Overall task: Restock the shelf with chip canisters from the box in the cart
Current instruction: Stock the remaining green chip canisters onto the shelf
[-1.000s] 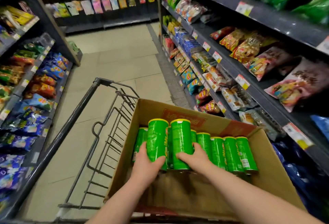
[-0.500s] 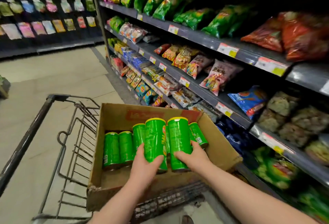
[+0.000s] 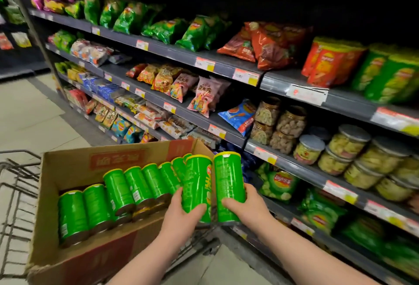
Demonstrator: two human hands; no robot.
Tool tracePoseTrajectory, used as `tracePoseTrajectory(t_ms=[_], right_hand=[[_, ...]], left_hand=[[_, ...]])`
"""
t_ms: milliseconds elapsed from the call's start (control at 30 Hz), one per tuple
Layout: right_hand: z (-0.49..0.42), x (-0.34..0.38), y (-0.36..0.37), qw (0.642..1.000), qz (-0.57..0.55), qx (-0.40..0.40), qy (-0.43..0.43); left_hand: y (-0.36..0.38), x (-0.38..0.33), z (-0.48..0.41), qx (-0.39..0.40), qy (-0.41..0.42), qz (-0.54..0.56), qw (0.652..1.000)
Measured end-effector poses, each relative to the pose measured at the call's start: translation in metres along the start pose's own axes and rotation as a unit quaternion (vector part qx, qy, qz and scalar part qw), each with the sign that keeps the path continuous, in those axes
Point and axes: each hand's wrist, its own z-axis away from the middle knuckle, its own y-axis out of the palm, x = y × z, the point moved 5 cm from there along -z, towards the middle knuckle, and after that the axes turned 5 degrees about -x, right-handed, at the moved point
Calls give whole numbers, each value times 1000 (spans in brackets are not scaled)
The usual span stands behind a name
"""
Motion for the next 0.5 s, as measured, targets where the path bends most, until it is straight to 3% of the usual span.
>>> tracePoseTrajectory(t_ms=[233,500], right_hand=[[46,-66,-116,992,-47,-104,44],[122,-159,-261,970,-85,-216,78]], left_hand=[[112,-42,53,101,73,-1,992],[251,-82,156,204,100,-10,974]])
